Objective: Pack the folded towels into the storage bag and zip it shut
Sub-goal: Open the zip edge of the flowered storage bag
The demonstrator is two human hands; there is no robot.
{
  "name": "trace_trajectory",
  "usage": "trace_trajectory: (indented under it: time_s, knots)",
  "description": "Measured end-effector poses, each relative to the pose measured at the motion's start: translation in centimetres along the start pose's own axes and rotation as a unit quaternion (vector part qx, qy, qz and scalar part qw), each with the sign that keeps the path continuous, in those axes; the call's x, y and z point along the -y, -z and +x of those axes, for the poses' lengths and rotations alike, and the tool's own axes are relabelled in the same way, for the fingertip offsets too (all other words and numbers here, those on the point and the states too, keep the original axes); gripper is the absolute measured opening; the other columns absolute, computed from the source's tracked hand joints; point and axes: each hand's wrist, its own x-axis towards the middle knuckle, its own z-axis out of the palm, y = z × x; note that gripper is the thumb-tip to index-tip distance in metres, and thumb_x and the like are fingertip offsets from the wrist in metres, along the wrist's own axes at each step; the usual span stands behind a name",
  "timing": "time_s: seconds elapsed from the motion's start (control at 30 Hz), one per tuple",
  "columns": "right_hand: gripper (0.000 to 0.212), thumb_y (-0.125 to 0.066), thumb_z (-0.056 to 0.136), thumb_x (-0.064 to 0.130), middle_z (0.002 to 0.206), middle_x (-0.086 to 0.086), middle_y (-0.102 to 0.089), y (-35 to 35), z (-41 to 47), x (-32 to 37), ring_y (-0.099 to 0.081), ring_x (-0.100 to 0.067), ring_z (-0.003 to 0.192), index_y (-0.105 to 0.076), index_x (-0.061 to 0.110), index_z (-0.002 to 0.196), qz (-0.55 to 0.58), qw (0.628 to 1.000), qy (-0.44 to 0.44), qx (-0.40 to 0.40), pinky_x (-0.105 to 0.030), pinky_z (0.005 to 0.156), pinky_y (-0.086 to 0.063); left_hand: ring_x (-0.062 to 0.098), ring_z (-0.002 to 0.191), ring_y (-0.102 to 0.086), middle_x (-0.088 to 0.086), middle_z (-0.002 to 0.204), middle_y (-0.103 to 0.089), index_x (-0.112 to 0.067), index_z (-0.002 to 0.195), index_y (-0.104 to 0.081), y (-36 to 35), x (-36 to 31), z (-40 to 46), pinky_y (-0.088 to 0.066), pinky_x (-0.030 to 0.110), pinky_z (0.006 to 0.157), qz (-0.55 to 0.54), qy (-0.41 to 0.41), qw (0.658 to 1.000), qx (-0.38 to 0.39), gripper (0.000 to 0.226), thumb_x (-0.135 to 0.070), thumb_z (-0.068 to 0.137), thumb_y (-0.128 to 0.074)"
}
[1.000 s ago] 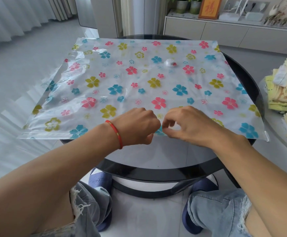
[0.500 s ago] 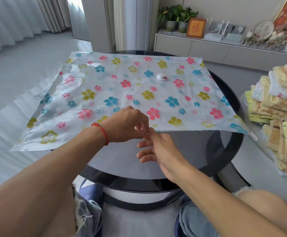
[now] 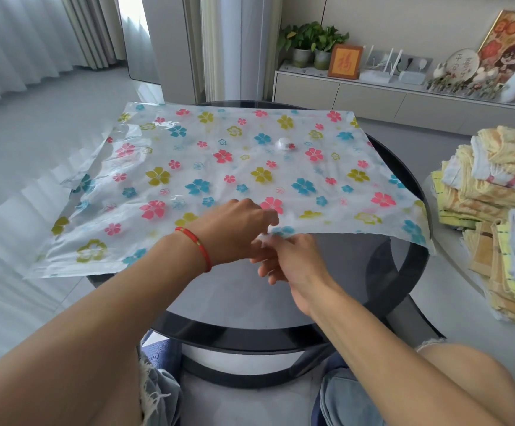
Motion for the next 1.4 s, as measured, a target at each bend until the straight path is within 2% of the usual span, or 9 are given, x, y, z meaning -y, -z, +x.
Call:
trace_trajectory:
  time_s: [0.13,0.43,0.57,0.67,0.87,1.0,1.17,1.3,1.4]
  knots:
    - [0.038,-0.056,0.095,0.026,0.069,-0.005,-0.078,0.0,0.0,-0.3,-0.060,-0.017,0.042,-0.075,0.017,0.063,-0.088,0.995,0.047,-0.023,-0.024,0.040,-0.044,0.025,0.079,-0.064,0.007,0.091,-0.067,-0.012,0.102,-0.070,-0.2,-1.5,0.1,-0.049,0.030,0.065,0.095,0.034,0.995,0.015,0.029,-0.036,0.096,-0.056]
    - [0.029,-0.064,0.092,0.035,0.066,-0.004,-0.077,0.4,0.3,-0.3,-0.058,-0.014,0.037,-0.075,0.014,0.075,-0.085,0.993,0.049,-0.063,-0.019,0.035,-0.037,0.031,0.078,-0.064,0.011,0.085,-0.071,-0.011,0.087,-0.076,0.0,-1.5,0.7,-0.056,0.041,0.069,0.021,0.101,0.995,-0.009,0.021,-0.016,0.081,-0.057]
    - [0.019,-0.063,0.095,0.032,0.065,-0.008,-0.076,0.6,0.5,-0.2,-0.057,-0.014,0.039,-0.075,0.019,0.087,-0.061,0.996,0.030,-0.063,-0.018,0.035,-0.037,0.029,0.078,-0.065,0.009,0.088,-0.072,-0.013,0.093,-0.077,-0.5,-1.6,0.9,-0.057,0.040,0.070,0.017,0.114,0.993,-0.040,0.023,-0.014,0.082,-0.056]
    - [0.019,-0.064,0.094,0.026,0.063,-0.008,-0.075,0.6,0.6,-0.3,-0.057,-0.013,0.038,-0.074,0.011,0.088,-0.070,0.995,0.007,-0.071,-0.019,0.035,-0.038,0.029,0.082,-0.066,0.009,0.093,-0.072,-0.013,0.100,-0.077,-0.8,-1.5,1.2,-0.057,0.040,0.072,0.016,0.114,0.992,-0.058,0.026,-0.011,0.085,-0.056]
    - [0.022,-0.055,0.085,0.020,0.062,-0.007,-0.076,0.6,0.5,-1.2,-0.056,-0.015,0.036,-0.070,0.005,0.079,-0.123,0.990,-0.018,-0.066,-0.020,0.036,-0.040,0.033,0.082,-0.068,0.010,0.095,-0.076,-0.018,0.107,-0.079,-0.7,-0.6,1.4,-0.058,0.038,0.074,-0.017,0.118,0.988,-0.096,0.038,-0.005,0.081,-0.055]
    - [0.026,-0.062,0.084,0.034,0.070,-0.006,-0.078,1.6,1.0,-0.8,-0.062,-0.021,0.041,-0.073,0.011,0.085,-0.050,0.994,0.002,-0.100,-0.023,0.039,-0.046,0.032,0.080,-0.067,0.010,0.089,-0.074,-0.019,0.097,-0.080,-0.9,-0.6,0.9,-0.058,0.038,0.072,-0.027,0.119,0.989,-0.079,0.034,-0.008,0.077,-0.055]
    - [0.021,-0.058,0.088,0.021,0.074,-0.004,-0.080,1.0,0.8,-0.8,-0.074,-0.027,0.054,-0.077,0.013,0.088,-0.044,0.993,0.060,-0.093,-0.029,0.050,-0.057,0.023,0.089,-0.066,-0.005,0.102,-0.071,-0.027,0.107,-0.069,-1.4,-1.0,0.7,-0.054,0.035,0.069,-0.012,0.070,0.994,-0.081,0.023,-0.022,0.085,-0.064]
    - [0.016,-0.060,0.093,0.018,0.067,-0.006,-0.077,1.4,0.7,-0.2,-0.075,-0.026,0.054,-0.074,0.020,0.088,-0.070,0.991,0.051,-0.099,-0.026,0.046,-0.055,0.026,0.090,-0.066,-0.006,0.113,-0.069,-0.030,0.118,-0.072,-1.6,-1.2,1.5,-0.049,0.034,0.064,0.017,0.036,0.991,-0.130,0.034,-0.012,0.094,-0.055]
    - [0.013,-0.058,0.091,0.012,0.063,-0.007,-0.076,1.9,0.6,-0.3,-0.072,-0.022,0.049,-0.070,0.010,0.088,-0.114,0.990,0.005,-0.087,-0.022,0.043,-0.051,0.033,0.080,-0.066,0.003,0.106,-0.069,-0.023,0.116,-0.075,-1.4,-0.8,1.9,-0.052,0.043,0.062,0.026,0.038,0.982,-0.183,0.038,-0.001,0.094,-0.052]
